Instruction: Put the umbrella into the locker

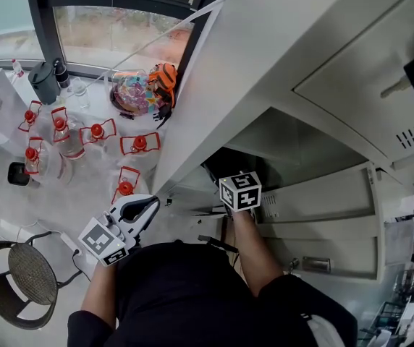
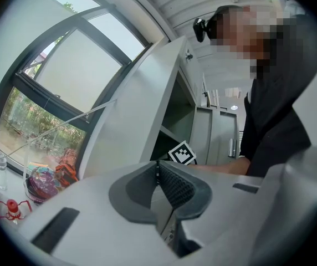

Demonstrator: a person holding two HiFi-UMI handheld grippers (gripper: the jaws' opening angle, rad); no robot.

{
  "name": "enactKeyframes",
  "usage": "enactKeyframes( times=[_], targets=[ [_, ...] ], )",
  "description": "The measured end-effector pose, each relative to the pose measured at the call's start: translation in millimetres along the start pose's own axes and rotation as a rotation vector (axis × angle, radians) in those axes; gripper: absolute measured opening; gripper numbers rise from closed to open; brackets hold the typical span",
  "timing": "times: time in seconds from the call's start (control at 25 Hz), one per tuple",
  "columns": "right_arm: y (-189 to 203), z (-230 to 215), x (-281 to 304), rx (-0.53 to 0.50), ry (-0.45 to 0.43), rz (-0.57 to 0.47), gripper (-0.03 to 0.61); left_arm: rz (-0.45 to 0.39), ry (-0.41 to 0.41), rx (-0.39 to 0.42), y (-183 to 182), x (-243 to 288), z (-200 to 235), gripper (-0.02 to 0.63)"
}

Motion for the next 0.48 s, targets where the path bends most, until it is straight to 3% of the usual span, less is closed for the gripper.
enactKeyframes(
  times=[0.48],
  targets=[
    [1.9, 0.9, 1.7, -0.018, 0.012, 0.042, 0.255, 0.021, 0.039, -0.014, 5.3, 6.7, -8.9, 0.025]
  ],
)
Point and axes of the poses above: the fingertips, and each gripper's own axes: x forward along the fingers, z to its left, y out of its underside, the point moved 1 cm from there along -x, backward along the fingers, and after that the axes turned 4 degrees about z, right-handed, at the moved point
